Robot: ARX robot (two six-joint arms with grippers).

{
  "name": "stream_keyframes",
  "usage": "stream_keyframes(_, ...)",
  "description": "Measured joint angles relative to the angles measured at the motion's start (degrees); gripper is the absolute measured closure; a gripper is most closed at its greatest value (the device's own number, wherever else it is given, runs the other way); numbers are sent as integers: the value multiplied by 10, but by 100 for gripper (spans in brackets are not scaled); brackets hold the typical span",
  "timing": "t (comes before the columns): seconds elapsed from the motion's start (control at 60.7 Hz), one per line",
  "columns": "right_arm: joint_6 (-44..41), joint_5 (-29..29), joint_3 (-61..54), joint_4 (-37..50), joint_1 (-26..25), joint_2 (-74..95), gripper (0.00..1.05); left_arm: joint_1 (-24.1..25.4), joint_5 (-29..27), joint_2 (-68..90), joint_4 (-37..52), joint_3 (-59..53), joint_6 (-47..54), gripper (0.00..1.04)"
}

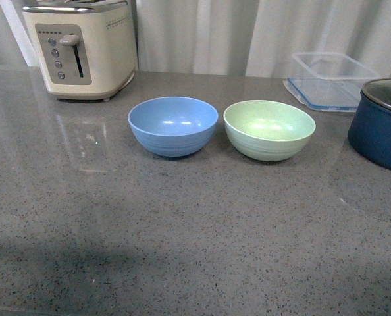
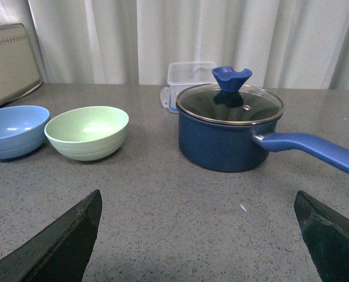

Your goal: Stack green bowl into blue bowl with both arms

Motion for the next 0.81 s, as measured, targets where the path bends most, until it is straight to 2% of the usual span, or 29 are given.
stream_keyframes(0.461, 0, 0, 0, 0, 0, 0, 10, 7, 1, -153, -92, -63, 0, 101)
stream_keyframes(0.576, 0, 0, 0, 0, 0, 0, 10, 7, 1, -166, -78, -78, 0, 101)
stream_keyframes(0.807, 0, 0, 0, 0, 0, 0, 10, 7, 2, -252, -158, -79, 0, 101)
